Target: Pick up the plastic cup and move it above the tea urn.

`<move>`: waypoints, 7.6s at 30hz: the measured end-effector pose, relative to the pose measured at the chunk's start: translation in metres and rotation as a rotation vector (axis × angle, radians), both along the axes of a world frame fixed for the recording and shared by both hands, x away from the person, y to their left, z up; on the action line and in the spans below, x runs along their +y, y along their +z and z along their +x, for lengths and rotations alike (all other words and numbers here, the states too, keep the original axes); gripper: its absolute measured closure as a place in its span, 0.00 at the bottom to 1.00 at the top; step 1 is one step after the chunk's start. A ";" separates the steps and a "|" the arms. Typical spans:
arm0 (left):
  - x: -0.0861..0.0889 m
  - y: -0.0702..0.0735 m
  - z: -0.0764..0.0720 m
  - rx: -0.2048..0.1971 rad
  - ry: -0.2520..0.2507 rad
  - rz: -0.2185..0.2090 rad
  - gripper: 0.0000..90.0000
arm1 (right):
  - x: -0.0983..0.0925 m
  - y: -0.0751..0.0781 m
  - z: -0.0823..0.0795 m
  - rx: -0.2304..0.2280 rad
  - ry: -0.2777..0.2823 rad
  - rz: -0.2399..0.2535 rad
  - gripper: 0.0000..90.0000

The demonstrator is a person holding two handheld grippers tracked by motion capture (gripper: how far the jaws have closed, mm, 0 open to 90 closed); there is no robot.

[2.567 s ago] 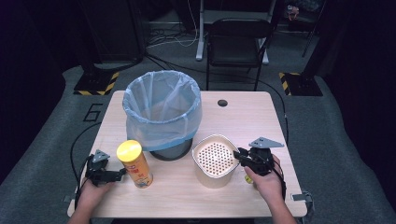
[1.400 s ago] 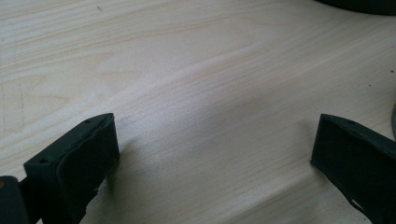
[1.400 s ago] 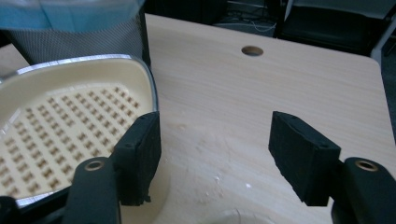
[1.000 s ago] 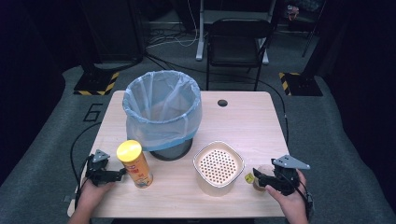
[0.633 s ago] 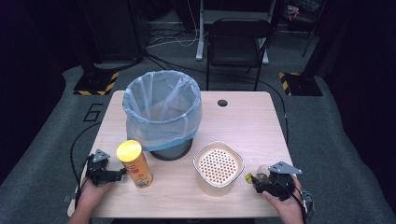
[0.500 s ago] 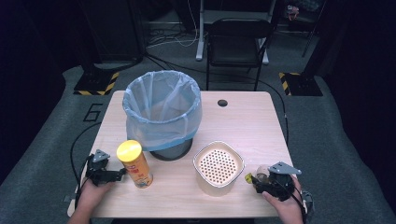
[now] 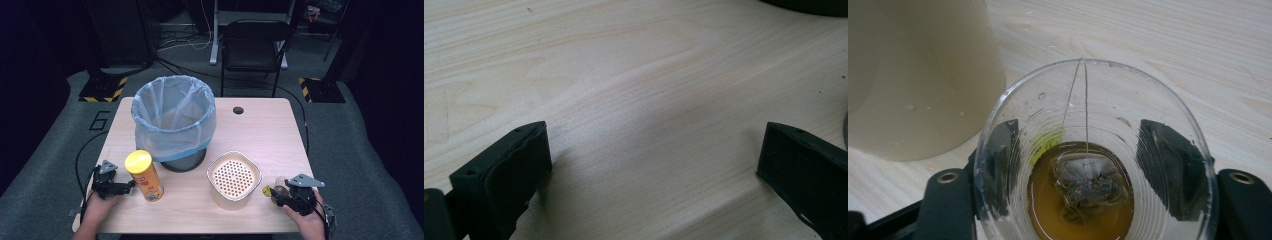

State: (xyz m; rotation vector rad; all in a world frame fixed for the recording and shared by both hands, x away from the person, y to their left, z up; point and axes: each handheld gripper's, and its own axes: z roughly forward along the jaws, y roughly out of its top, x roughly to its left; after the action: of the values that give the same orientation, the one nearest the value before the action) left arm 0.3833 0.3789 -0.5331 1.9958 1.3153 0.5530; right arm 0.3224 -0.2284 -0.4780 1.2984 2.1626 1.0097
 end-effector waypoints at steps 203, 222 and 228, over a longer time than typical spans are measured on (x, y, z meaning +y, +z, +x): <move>0.000 0.000 0.000 -0.002 0.002 0.003 0.01 | 0.139 0.067 0.016 -1.044 0.509 -1.349 0.42; 0.000 0.000 0.000 -0.002 0.003 0.002 0.01 | 0.099 0.100 0.044 -0.693 0.251 -0.188 0.41; 0.000 0.000 0.000 -0.003 0.003 0.002 0.01 | 0.084 0.104 0.052 -0.585 0.242 0.059 0.41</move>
State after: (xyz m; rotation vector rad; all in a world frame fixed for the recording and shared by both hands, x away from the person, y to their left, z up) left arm 0.3831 0.3788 -0.5331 1.9951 1.3163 0.5583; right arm 0.3745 -0.1442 -0.3737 0.6492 1.8592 1.3543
